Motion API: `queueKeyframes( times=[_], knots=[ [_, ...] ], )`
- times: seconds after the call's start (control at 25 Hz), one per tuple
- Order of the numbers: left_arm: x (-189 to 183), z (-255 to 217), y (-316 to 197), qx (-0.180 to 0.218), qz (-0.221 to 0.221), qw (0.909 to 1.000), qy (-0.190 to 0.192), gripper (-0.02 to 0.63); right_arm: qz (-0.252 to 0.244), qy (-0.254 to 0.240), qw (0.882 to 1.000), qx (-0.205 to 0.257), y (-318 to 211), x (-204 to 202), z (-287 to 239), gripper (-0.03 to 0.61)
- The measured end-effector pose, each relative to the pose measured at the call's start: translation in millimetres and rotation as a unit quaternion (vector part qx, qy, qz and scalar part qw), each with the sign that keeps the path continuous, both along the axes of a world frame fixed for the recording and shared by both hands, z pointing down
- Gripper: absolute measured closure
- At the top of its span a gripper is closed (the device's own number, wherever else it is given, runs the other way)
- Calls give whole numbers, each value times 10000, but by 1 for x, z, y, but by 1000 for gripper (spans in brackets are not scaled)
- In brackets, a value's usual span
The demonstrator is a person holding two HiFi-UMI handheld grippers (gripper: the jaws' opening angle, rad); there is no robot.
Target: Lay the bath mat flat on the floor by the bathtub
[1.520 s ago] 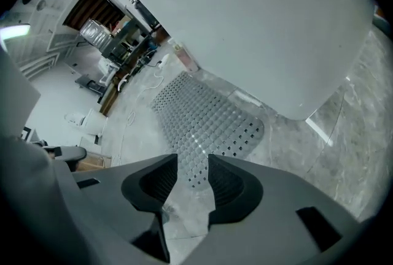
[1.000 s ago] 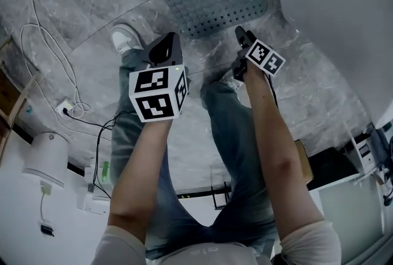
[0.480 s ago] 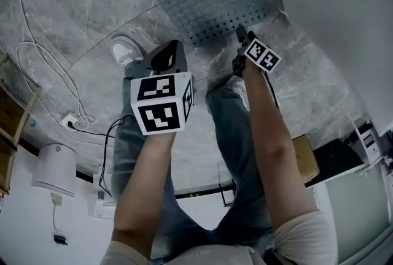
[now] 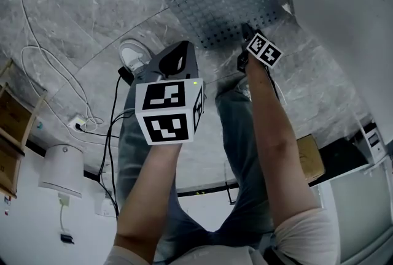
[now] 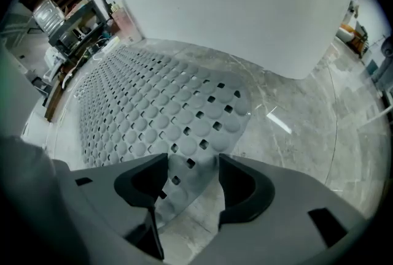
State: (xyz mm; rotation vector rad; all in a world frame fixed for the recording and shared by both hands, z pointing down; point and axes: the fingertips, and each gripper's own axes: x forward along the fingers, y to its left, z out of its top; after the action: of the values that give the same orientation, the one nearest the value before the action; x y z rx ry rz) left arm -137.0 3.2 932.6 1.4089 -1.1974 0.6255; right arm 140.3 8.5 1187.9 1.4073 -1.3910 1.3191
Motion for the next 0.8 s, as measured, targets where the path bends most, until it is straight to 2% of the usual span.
queueKeyframes(
  times=[0.16, 0.4, 0.6, 0.8],
  knots=[
    [-4, 0, -3, 24, -7, 10000, 38, 597, -140, -90, 9995, -254, -2, -3, -1, 339],
    [5, -1, -2, 6, -9, 9999, 143, 598, -639, -336, 9973, -103, -6, -20, -13, 440],
    [15, -1, 0, -10, 46, 9998, 205, 597, -682, -209, 9973, -163, 9, -8, -21, 462],
    [29, 1, 5, -18, 151, 9995, 262, 598, -520, 51, 9978, -405, 37, 26, -22, 462]
  ],
)
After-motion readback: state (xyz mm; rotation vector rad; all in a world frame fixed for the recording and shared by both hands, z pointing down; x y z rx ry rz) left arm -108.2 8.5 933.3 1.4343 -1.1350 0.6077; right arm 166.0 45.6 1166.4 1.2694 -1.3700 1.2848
